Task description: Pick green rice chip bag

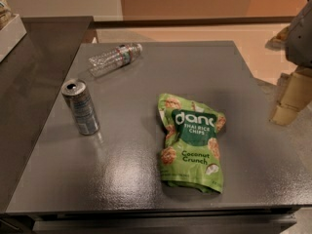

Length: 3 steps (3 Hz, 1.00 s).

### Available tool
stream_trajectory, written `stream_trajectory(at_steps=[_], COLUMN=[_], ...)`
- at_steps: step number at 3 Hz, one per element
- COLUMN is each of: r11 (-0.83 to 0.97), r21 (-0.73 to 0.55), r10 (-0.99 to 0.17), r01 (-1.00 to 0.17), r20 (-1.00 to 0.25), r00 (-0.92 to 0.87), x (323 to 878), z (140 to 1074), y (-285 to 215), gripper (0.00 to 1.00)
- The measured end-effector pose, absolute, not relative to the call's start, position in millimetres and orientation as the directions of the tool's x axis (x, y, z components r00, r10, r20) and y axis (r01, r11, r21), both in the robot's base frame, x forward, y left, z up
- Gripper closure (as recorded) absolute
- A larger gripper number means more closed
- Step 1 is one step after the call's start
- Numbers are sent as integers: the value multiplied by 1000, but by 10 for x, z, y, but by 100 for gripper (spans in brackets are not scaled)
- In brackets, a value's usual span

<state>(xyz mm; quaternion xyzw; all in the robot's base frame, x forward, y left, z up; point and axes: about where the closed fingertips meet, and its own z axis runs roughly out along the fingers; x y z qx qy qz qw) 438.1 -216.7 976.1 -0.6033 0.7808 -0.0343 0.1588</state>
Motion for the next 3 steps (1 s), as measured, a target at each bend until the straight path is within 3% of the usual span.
stream_trajectory(at_steps=[2,3], r11=[184,3], r21=[-252,-262], r10=[-971,-982], r01=[-950,-965], r20=[-194,-185], r00=[-137,48], x=[4391,4345], z=[9729,9630], y=[-2040,-1748], gripper=[0,0])
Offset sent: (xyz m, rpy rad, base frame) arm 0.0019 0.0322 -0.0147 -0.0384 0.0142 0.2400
